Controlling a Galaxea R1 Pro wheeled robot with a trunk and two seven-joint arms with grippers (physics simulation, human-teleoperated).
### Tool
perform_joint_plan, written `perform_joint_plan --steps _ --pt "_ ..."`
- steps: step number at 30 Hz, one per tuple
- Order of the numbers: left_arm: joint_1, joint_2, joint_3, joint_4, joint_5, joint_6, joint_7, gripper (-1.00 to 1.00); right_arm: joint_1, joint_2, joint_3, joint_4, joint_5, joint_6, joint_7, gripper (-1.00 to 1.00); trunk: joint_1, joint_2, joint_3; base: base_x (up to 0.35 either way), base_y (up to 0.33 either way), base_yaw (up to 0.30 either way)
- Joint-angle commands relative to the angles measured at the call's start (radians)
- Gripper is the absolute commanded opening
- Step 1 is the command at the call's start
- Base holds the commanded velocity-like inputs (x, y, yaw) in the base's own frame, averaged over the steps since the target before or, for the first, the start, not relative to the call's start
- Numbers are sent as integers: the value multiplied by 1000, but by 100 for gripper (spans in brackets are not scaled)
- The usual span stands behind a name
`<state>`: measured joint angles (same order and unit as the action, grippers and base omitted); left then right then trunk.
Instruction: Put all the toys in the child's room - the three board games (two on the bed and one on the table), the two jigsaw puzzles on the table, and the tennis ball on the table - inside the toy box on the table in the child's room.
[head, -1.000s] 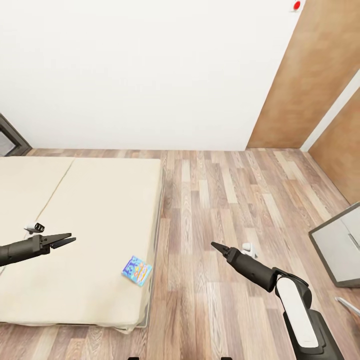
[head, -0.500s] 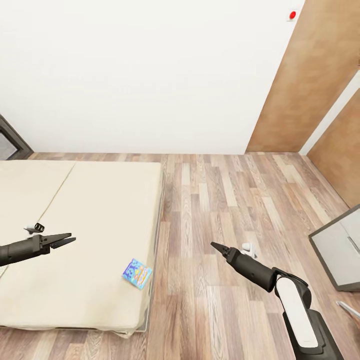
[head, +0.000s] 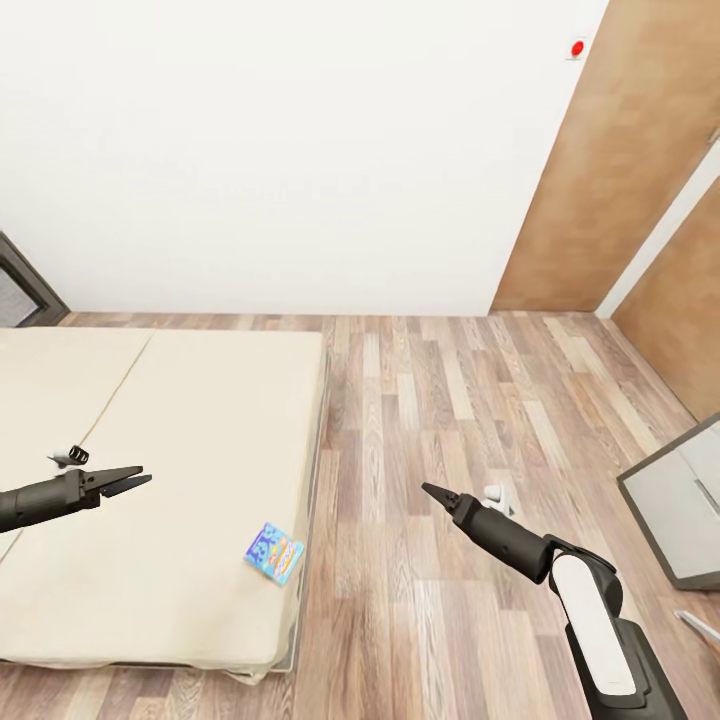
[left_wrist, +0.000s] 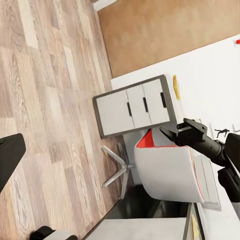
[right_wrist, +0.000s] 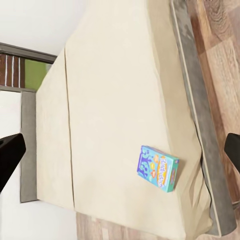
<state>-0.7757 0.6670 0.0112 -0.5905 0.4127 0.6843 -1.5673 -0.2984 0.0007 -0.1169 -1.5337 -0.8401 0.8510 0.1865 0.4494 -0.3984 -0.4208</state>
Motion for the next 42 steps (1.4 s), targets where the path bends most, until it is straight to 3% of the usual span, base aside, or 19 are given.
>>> perform_joint_plan --steps 1,42 --pt "-1 0 -1 0 1 11 -4 100 -1 0 -2 0 6 5 7 100 1 -2 0 0 0 0" --pt "0 0 -2 0 0 11 3 100 -1 2 0 23 9 3 6 100 1 -2 65 0 0 0"
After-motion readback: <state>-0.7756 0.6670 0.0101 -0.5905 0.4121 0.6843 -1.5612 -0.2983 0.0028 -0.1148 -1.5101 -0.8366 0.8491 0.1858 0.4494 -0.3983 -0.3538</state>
